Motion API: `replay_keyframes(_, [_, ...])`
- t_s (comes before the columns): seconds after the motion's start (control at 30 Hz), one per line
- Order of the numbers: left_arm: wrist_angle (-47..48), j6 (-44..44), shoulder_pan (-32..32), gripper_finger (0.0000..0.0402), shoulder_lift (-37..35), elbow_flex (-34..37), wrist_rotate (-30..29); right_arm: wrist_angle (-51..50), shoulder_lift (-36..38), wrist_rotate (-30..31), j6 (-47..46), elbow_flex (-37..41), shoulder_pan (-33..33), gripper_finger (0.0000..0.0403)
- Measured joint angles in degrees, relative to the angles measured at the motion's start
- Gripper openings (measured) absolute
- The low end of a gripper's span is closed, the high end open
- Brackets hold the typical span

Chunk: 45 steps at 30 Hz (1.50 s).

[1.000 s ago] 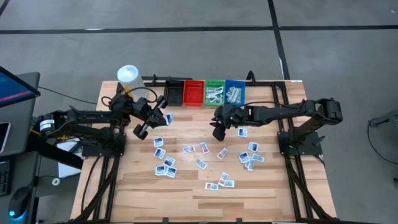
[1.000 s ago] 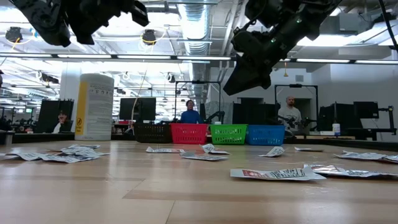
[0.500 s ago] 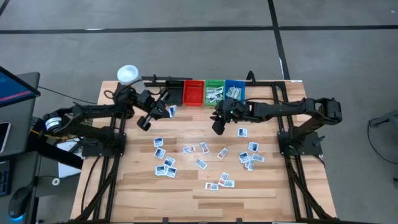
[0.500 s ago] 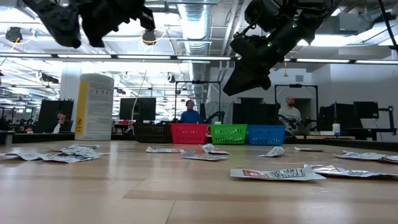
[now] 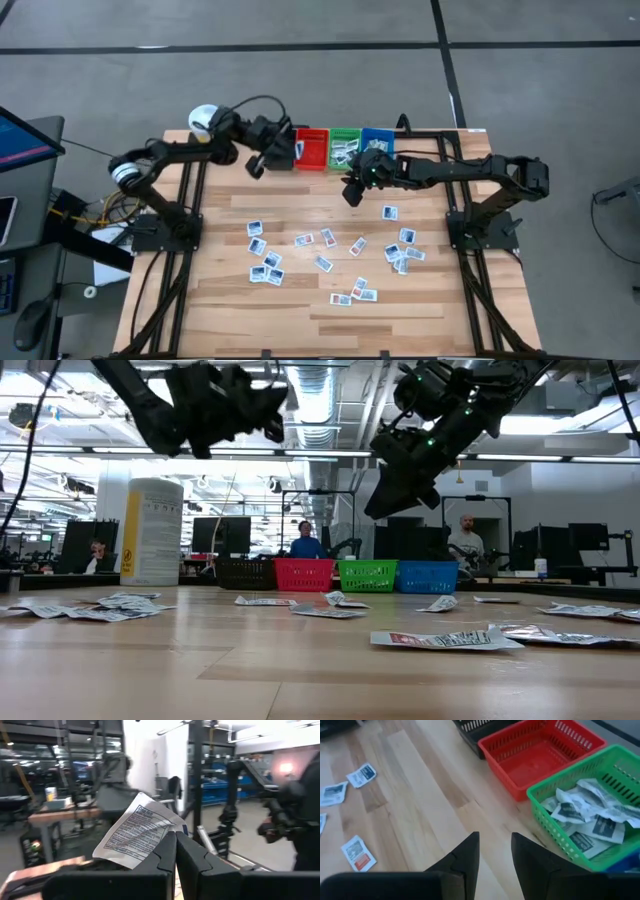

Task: Pick & Place First Aid Supplies
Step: Put the alcohol pad into the red bin

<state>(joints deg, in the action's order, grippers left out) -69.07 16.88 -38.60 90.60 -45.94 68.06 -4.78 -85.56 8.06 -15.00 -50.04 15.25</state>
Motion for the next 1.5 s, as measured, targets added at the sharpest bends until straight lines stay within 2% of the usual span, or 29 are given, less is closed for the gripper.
replay_keyframes(0.17, [0.0,0.1,-3.3,0.0008,5.0,-2.3,-2.2,-2.1,0.0,1.2,-0.5,0.0,0.7,0.0107])
replay_keyframes(0.33, [0.3,0.1,-5.2,0.0008,9.2,-2.5,-10.9,-2.0,0.0,1.5,-0.5,0.0,2.2,0.0107])
replay_keyframes(0.57, [0.5,-0.2,-5.7,0.0008,13.8,-2.5,-26.8,-2.1,0.0,1.5,-0.1,0.0,2.6,0.0107])
replay_keyframes(0.77, [1.5,-0.3,-5.6,0.0008,16.6,-2.5,-33.7,-1.8,0.0,1.5,-0.1,0.2,2.6,0.0107])
replay_keyframes(0.93, [8.7,-0.3,-5.6,0.0008,17.2,-2.5,-38.6,0.4,0.0,1.5,-3.4,2.6,2.5,0.0107])
replay_keyframes(1.2, [16.0,-0.4,-4.5,0.0008,17.2,-2.5,-39.4,1.0,0.0,1.5,-7.4,4.1,1.9,0.0107])
replay_keyframes(1.37, [18.8,-3.8,-2.4,0.0009,17.2,-2.5,-41.2,1.1,0.0,2.7,-7.6,4.2,1.0,0.0107])
replay_keyframes(1.5, [21.2,-7.7,-0.6,0.0027,17.2,-2.4,-41.4,1.1,0.0,3.4,-7.6,4.2,0.4,0.0107])
